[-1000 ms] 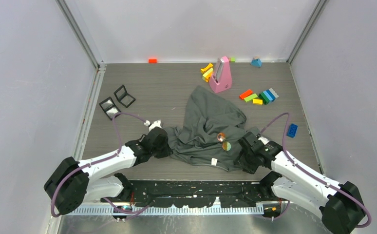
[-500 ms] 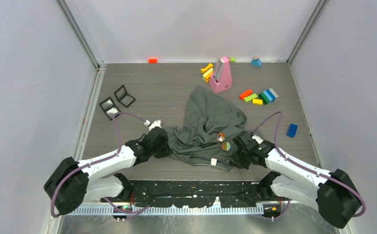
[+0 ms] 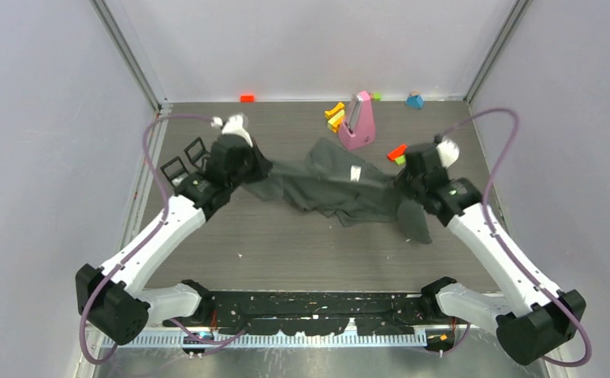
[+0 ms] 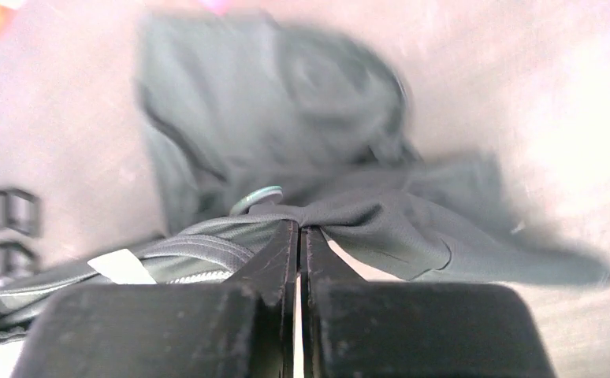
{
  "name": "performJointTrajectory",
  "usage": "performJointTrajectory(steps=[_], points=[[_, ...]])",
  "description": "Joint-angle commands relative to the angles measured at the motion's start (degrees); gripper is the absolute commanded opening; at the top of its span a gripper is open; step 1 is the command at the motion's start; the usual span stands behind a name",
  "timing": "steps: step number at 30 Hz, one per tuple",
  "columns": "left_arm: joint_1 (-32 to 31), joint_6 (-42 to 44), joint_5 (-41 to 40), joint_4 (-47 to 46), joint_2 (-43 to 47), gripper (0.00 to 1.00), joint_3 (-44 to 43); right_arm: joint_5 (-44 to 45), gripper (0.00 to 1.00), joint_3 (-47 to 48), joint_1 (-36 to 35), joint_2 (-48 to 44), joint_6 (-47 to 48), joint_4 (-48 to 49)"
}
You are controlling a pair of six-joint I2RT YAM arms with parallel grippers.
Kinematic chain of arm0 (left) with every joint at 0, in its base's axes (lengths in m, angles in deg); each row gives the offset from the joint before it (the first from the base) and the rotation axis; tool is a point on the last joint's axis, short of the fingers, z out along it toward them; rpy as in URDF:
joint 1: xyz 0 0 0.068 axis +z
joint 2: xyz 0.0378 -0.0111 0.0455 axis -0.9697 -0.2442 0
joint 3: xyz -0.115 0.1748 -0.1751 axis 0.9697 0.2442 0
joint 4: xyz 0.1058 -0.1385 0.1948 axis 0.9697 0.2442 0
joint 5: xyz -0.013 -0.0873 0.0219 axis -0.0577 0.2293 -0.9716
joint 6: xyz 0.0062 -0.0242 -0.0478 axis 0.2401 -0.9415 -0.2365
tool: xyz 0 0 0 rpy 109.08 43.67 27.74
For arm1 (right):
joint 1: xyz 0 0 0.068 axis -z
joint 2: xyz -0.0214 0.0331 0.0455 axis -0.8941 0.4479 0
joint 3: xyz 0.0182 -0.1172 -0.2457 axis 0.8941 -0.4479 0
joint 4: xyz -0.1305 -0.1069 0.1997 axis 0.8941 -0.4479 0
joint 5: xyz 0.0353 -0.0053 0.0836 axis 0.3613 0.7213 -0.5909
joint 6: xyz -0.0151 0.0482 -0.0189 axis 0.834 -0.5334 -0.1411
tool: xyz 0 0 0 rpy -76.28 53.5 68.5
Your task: Pin the brooch onto the clothing
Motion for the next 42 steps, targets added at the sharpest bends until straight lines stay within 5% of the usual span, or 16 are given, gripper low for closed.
performJointTrajectory(steps=[1,8,19,27,35,42], points=[[1.4,13.1,-1.17,1.59,1.39,0.0,-16.96,6.31,0.0,18.96,3.19,0.15,15.19,-2.11],[1.41,21.89,6.17,11.85,2.57,0.0,-43.08,-4.38,0.0,50.51,3.24,2.84,30.16,-6.56],[1.41,22.98,16.17,23.01,0.96,0.0,-68.5,-26.2,0.0,75.18,3.24,6.02,35.52,-8.57],[1.41,23.45,13.65,23.06,1.78,0.0,-66.55,-24.45,0.0,71.3,3.24,5.42,34.95,-4.74],[3.23,32.47,-5.46,18.81,-5.74,0.0,-54.28,-12.38,0.0,54.74,3.24,9.18,32.74,4.85],[16.49,28.19,3.24,14.21,-15.16,0.0,-58.16,-18.11,0.0,58.09,3.75,23.66,30.43,15.99]])
